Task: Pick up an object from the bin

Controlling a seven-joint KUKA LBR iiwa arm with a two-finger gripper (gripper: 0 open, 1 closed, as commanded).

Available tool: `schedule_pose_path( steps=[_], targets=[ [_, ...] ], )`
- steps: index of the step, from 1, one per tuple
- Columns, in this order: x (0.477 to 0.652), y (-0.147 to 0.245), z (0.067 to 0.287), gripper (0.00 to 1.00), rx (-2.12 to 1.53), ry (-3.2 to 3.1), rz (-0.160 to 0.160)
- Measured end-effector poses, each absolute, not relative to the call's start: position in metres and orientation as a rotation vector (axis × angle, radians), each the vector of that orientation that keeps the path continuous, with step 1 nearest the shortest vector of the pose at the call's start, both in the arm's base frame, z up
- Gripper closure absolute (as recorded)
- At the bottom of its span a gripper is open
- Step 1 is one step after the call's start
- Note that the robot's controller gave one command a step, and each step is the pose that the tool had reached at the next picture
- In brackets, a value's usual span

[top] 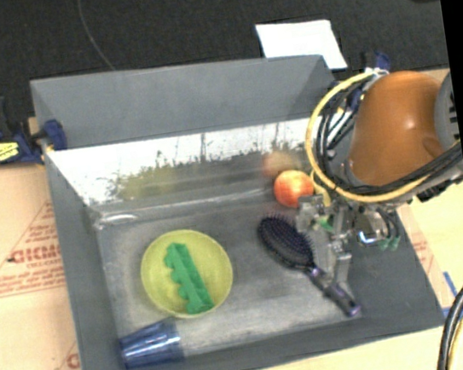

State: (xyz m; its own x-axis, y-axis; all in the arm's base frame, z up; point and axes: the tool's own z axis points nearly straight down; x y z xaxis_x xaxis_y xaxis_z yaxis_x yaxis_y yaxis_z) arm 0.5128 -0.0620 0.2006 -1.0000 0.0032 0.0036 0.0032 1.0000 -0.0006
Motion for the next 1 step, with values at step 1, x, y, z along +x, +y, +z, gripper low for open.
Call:
schedule_pose_path(
  steps=[1],
  targets=[
    [0.5144,-0.0618,0.2038,0.0,0.0,-3.145,0.002]
  ],
)
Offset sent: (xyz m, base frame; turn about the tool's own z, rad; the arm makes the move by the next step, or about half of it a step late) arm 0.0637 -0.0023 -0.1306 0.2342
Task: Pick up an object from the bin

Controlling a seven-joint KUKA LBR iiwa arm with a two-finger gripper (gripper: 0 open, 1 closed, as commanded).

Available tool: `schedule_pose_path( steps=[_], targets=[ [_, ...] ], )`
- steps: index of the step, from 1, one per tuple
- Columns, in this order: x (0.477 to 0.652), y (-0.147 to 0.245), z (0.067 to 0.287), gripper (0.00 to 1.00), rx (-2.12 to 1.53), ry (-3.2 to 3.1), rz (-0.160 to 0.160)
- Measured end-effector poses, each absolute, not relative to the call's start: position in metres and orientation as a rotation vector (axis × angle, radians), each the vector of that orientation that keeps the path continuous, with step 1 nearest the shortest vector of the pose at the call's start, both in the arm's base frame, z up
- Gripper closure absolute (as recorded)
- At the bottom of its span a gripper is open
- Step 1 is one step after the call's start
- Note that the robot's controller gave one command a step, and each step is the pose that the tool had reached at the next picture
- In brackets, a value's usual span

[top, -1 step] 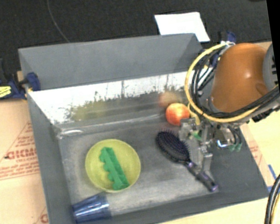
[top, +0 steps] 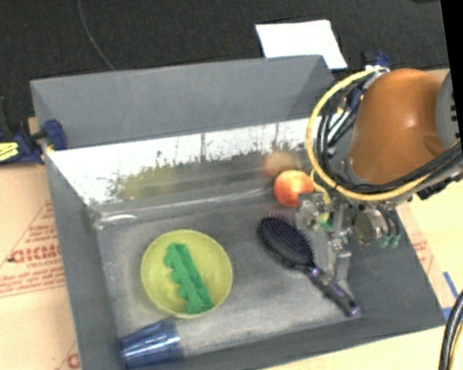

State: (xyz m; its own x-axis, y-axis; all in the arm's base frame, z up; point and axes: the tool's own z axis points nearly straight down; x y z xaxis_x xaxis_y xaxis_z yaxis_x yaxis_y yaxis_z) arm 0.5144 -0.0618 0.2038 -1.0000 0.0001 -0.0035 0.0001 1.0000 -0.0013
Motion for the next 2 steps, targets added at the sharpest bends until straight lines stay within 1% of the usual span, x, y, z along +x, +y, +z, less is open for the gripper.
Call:
schedule_pose_path(
  steps=[1,2],
  targets=[
    [0.5612,-0.0646,0.1092,0.0,0.27,3.123,0.0],
    [0.5593,-0.0673,0.1024,0.0,0.384,3.107,0.0]
  ],
)
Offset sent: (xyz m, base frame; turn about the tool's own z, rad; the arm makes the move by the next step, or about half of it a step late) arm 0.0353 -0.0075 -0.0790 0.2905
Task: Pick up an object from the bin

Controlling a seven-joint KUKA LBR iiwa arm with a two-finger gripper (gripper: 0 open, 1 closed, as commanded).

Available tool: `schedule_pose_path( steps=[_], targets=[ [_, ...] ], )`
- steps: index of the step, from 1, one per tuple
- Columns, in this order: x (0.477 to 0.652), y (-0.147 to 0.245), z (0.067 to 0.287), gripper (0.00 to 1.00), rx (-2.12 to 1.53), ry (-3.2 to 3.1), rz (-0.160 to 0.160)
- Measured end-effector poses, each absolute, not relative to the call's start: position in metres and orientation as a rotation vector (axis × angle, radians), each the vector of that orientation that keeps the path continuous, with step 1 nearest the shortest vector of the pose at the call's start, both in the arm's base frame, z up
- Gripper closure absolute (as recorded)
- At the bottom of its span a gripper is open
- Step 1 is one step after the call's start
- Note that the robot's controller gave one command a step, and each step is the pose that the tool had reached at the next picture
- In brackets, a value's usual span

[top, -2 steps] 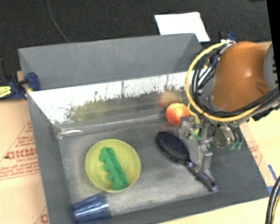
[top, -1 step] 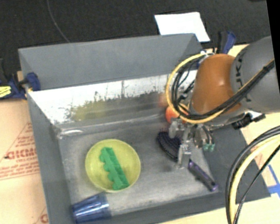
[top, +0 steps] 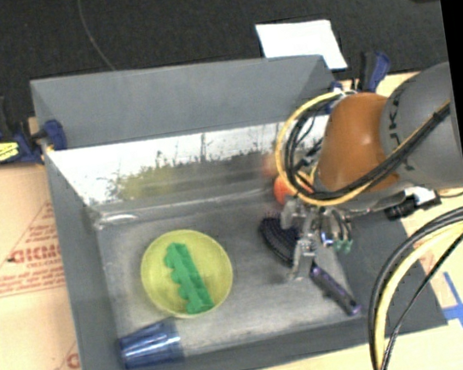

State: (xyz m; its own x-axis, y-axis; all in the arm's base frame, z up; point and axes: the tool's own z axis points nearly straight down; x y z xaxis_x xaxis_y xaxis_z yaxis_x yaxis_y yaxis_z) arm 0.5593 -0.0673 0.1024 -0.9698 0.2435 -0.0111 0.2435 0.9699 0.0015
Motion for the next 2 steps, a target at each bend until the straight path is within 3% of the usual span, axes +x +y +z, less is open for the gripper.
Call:
schedule_pose_path(
  steps=[1,2],
  targets=[
    [0.562,-0.065,0.115,0.0,0.562,3.077,0.001],
    [0.563,-0.077,0.074,0.0,0.651,3.044,0.002]
  ],
)
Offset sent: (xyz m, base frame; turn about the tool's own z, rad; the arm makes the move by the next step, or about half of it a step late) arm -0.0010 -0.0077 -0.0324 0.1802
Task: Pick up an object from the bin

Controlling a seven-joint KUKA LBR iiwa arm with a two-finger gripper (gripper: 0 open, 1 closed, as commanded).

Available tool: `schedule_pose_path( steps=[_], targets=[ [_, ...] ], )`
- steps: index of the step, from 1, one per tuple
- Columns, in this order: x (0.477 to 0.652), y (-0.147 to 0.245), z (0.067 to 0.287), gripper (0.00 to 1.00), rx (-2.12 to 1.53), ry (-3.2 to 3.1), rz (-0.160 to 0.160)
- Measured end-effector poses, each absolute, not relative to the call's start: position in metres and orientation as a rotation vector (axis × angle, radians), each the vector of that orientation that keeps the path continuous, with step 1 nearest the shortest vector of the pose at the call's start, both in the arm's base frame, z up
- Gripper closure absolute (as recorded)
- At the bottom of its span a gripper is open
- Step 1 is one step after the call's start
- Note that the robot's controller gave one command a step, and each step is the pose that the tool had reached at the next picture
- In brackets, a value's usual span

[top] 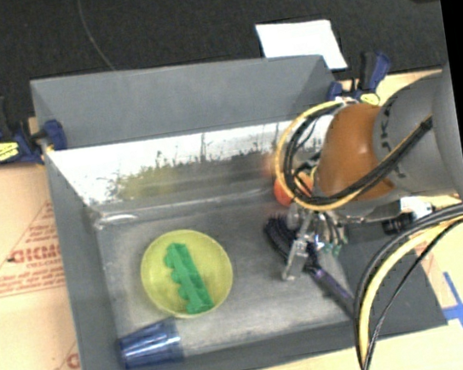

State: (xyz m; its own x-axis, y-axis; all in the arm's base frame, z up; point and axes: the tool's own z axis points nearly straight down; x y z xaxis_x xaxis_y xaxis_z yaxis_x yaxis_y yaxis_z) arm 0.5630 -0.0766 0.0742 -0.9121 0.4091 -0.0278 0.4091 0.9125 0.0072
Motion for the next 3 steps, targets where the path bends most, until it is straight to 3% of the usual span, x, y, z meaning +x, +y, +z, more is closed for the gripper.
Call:
schedule_pose_path(
  steps=[1,2,3],
  targets=[
    [0.573,-0.077,0.075,1.0,0.807,3.004,0.007],
    [0.573,-0.077,0.075,1.0,0.805,3.004,0.007],
    [0.571,-0.078,0.107,1.0,0.804,3.011,0.006]
  ],
)
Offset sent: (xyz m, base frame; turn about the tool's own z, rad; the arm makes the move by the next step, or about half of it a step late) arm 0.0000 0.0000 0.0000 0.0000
